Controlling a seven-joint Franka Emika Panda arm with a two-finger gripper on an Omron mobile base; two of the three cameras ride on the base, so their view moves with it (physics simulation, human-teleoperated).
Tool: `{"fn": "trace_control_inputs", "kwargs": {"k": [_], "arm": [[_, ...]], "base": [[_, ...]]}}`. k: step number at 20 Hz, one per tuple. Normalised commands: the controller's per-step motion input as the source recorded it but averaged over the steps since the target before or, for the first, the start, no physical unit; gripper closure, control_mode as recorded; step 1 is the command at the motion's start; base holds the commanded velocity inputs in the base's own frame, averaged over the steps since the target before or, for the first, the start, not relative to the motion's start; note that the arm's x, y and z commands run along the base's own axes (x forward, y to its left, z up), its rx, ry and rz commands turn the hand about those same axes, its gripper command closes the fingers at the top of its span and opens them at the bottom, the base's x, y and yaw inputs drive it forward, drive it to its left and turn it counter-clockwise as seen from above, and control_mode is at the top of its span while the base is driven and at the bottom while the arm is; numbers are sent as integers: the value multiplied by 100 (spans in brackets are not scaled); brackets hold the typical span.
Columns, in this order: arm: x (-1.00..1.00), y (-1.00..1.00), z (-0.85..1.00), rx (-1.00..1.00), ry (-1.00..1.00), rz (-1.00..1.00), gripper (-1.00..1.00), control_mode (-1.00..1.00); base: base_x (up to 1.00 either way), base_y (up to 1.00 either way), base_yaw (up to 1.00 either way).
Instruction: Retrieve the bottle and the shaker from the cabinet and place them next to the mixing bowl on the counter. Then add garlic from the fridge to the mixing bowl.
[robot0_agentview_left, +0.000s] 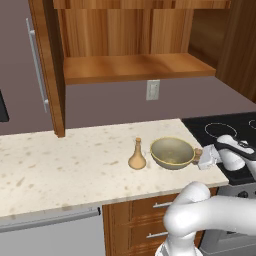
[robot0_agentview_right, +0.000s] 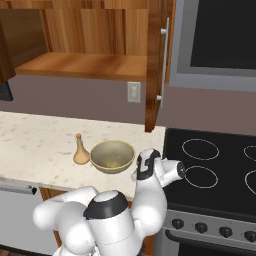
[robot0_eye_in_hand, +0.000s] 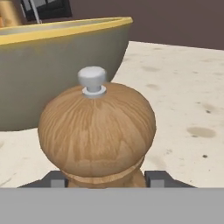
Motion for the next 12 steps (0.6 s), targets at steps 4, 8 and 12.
{"fn": "trace_control_inputs", "kwargs": {"k": [4,8,12], "arm": [[0,0,-4,0,0,0,100,-100],[0,0,0,0,0,0,-100,-100],[0,0,0,0,0,0,-100,-100]], "base": [[0,0,0],[0,0,0],[0,0,0]]}}
